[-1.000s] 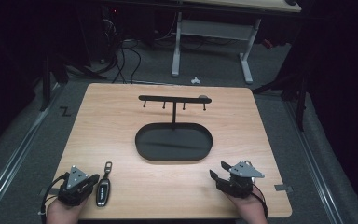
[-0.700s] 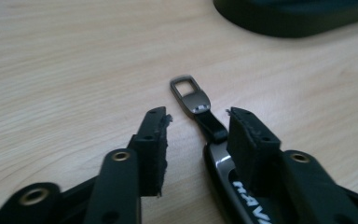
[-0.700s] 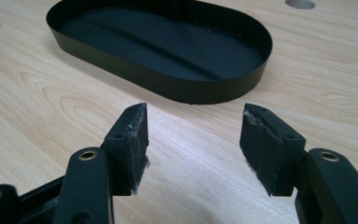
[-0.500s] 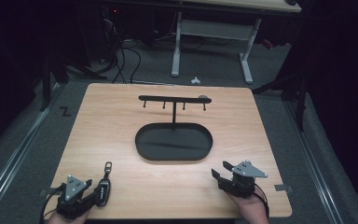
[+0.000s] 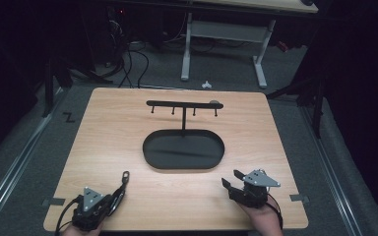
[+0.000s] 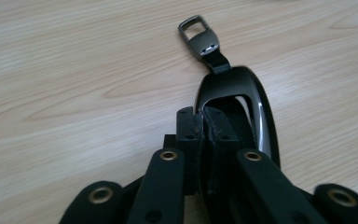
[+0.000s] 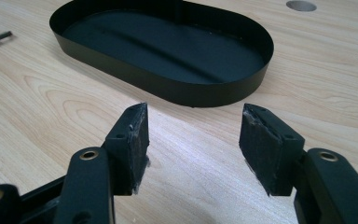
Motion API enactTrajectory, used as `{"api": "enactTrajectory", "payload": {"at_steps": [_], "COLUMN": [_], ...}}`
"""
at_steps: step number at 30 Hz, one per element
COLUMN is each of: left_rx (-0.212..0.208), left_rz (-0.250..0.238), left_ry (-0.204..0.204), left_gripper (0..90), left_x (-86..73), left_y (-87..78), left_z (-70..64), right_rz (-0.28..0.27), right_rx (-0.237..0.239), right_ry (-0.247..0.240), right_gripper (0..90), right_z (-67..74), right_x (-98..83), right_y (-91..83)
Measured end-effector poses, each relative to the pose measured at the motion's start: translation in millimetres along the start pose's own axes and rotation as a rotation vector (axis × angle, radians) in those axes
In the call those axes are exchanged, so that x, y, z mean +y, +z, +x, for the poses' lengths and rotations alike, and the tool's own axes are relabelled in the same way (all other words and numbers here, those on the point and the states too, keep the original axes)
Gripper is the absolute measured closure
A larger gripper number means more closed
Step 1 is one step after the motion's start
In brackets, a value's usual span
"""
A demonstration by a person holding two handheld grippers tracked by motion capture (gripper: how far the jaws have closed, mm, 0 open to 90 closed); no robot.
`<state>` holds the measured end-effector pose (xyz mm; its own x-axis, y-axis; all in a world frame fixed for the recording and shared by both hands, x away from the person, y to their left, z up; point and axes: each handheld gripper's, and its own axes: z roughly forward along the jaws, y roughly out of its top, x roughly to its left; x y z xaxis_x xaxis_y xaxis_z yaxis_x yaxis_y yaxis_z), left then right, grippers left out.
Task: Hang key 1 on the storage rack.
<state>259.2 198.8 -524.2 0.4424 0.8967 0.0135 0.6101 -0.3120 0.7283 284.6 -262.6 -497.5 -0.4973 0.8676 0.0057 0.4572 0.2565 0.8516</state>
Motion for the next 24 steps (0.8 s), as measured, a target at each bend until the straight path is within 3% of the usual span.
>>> {"api": "enactTrajectory", "payload": {"at_steps": [1,2,3,4,7,8,9,10,11,12,13,24], "left_rx": [-0.010,-0.010,-0.018,-0.018,-0.066,-0.066,-0.070,-0.070,-0.090,-0.090,-0.105,-0.168], "left_rz": [0.002,0.002,0.011,0.011,0.020,0.020,0.016,0.016,0.013,0.013,0.002,-0.022], "left_ry": [0.025,0.025,0.062,0.062,0.094,0.094,0.118,0.118,0.126,0.126,0.126,0.166], "left_gripper": [86.7,86.7,86.7,86.7,86.3,86.1,86.1,86.1,86.2,86.2,86.3,84.9], "left_x": [5.0,5.0,13.0,13.0,29.6,29.6,36.5,36.5,42.1,42.1,45.0,50.6], "left_y": [4.0,4.0,10.4,10.4,23.8,23.8,30.6,30.6,37.0,37.0,41.5,46.9], "left_z": [-8.1,-8.1,-20.0,-20.0,-42.3,-42.3,-54.2,-54.2,-65.7,-65.7,-76.2,-115.1], "right_rz": [-0.002,-0.002,-0.005,-0.005,-0.007,-0.007,-0.007,-0.007,-0.010,-0.010,-0.009,0.001], "right_rx": [0.000,0.000,-0.003,-0.003,-0.003,-0.003,-0.003,-0.003,-0.003,-0.003,-0.003,0.000], "right_ry": [-0.004,-0.004,-0.003,-0.003,0.004,0.004,0.003,0.003,0.001,0.001,-0.002,0.001], "right_gripper": [42.9,42.9,43.0,43.0,43.0,43.0,43.0,43.0,43.1,43.1,43.0,43.1], "right_z": [0.3,0.3,0.1,0.1,-0.8,-0.8,-1.0,-1.0,-1.0,-1.0,-0.9,0.4], "right_x": [0.1,0.1,0.3,0.3,0.3,0.3,0.2,0.2,0.1,0.1,-0.1,-0.8], "right_y": [-0.8,-0.8,-1.7,-1.7,-2.6,-2.6,-3.1,-3.1,-3.5,-3.5,-3.5,-2.1]}}
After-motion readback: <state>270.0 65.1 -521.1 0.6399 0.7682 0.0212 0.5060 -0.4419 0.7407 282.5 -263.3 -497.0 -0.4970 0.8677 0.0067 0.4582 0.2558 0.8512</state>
